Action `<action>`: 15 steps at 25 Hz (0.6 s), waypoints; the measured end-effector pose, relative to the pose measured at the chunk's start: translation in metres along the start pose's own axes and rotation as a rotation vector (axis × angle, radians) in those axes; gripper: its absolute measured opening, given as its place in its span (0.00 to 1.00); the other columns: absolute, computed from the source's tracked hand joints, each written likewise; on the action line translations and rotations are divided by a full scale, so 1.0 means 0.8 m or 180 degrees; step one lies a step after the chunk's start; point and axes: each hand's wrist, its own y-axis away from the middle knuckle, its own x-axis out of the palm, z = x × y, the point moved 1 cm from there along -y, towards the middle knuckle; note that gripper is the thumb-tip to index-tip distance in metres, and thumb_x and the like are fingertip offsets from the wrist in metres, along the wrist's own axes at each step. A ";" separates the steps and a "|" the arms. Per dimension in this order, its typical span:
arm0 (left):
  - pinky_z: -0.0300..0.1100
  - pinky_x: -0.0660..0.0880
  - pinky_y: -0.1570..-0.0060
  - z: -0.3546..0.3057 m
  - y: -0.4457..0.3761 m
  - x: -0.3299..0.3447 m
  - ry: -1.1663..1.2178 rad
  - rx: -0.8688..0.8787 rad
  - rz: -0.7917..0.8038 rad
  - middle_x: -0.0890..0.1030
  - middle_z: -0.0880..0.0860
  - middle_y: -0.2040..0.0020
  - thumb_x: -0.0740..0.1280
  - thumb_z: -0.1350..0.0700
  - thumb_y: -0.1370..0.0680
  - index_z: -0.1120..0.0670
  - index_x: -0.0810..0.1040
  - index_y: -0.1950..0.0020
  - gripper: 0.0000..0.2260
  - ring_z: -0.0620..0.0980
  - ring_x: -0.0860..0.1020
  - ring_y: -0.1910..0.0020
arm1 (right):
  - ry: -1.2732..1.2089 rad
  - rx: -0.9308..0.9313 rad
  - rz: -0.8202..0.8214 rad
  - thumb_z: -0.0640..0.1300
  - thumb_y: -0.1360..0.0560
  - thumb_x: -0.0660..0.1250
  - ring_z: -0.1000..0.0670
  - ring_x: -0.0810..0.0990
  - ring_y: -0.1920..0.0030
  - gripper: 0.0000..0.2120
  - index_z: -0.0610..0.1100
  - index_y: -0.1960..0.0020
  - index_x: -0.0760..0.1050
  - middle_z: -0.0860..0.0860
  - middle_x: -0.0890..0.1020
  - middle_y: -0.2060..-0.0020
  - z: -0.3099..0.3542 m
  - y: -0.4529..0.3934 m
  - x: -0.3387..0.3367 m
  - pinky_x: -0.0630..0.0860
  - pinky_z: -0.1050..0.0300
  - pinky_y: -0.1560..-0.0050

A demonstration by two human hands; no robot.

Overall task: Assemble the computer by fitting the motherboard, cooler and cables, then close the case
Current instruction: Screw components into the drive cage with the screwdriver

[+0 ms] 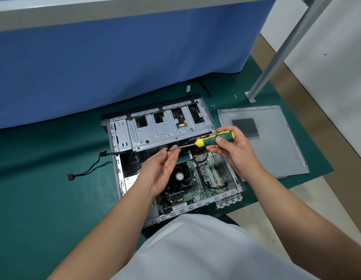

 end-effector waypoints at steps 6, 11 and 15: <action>0.47 0.84 0.51 -0.001 0.000 -0.003 -0.0189 -0.0027 0.0068 0.82 0.70 0.41 0.61 0.67 0.16 0.65 0.70 0.30 0.14 0.62 0.84 0.42 | 0.0569 0.0010 -0.0327 0.44 0.21 0.72 0.42 0.88 0.53 0.11 0.45 0.41 0.77 0.41 0.87 0.52 0.005 -0.002 -0.003 0.84 0.57 0.52; 0.50 0.83 0.46 0.002 -0.001 -0.004 -0.0654 0.0044 0.0087 0.83 0.67 0.41 0.59 0.66 0.15 0.65 0.74 0.32 0.12 0.61 0.84 0.41 | 0.0383 0.0261 -0.0514 0.46 0.21 0.71 0.42 0.88 0.52 0.11 0.46 0.40 0.77 0.42 0.85 0.47 -0.006 -0.007 -0.007 0.84 0.50 0.47; 0.51 0.81 0.41 -0.004 0.001 -0.006 -0.1047 0.0242 0.0102 0.84 0.60 0.39 0.60 0.66 0.15 0.60 0.76 0.32 0.13 0.58 0.84 0.40 | 0.0273 0.0142 -0.0644 0.46 0.21 0.71 0.41 0.88 0.52 0.10 0.46 0.41 0.76 0.44 0.86 0.50 -0.005 -0.010 -0.018 0.84 0.51 0.48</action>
